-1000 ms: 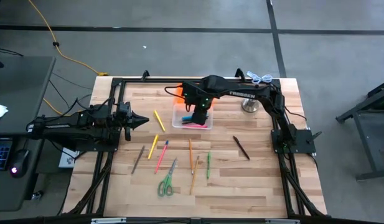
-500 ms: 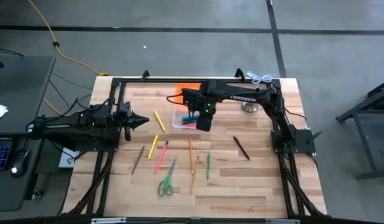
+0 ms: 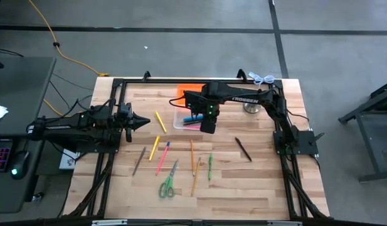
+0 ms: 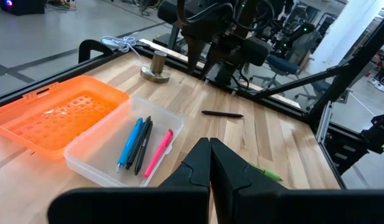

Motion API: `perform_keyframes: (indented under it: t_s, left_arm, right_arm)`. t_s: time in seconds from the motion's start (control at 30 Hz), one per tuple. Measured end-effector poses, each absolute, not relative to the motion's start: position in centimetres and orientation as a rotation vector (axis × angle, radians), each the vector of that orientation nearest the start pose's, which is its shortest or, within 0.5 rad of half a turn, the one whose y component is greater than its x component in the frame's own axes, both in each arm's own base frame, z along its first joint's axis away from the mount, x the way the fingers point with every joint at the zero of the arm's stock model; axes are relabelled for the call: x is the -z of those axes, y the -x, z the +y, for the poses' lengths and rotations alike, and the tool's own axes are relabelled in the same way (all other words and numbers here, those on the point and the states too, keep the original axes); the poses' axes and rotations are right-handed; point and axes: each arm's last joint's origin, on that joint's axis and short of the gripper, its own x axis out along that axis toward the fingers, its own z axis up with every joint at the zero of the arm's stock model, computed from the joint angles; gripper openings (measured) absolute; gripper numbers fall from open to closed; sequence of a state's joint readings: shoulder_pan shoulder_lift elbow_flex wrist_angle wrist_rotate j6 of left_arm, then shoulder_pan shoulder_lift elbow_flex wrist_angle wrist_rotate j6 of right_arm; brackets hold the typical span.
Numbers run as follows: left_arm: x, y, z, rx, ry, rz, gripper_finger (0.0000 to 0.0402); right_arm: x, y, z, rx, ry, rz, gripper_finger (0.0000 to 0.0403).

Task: Pick & place school supplies into a supply box
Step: Put the black pen into the transparent supply box

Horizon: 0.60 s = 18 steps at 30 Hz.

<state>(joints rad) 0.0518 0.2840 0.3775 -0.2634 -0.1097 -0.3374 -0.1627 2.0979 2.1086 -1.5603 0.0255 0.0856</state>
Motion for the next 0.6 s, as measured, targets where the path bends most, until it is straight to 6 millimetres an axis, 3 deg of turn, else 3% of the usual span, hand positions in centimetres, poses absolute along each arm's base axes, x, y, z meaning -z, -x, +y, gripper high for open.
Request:
perform_keyframes:
  t_s: [0.17,0.6]
  left_arm:
    - [-24.4,-10.0,0.8,-0.181,0.315,0.142,0.0033]
    - [-24.7,-10.0,0.8,-0.172,0.288,0.109,0.0033]
  right_arm:
    - [-30.7,-38.7,-6.6,0.262,-0.128,1.53,0.0078]
    - [-36.9,-34.7,-6.0,0.315,-0.148,1.349,0.0079]
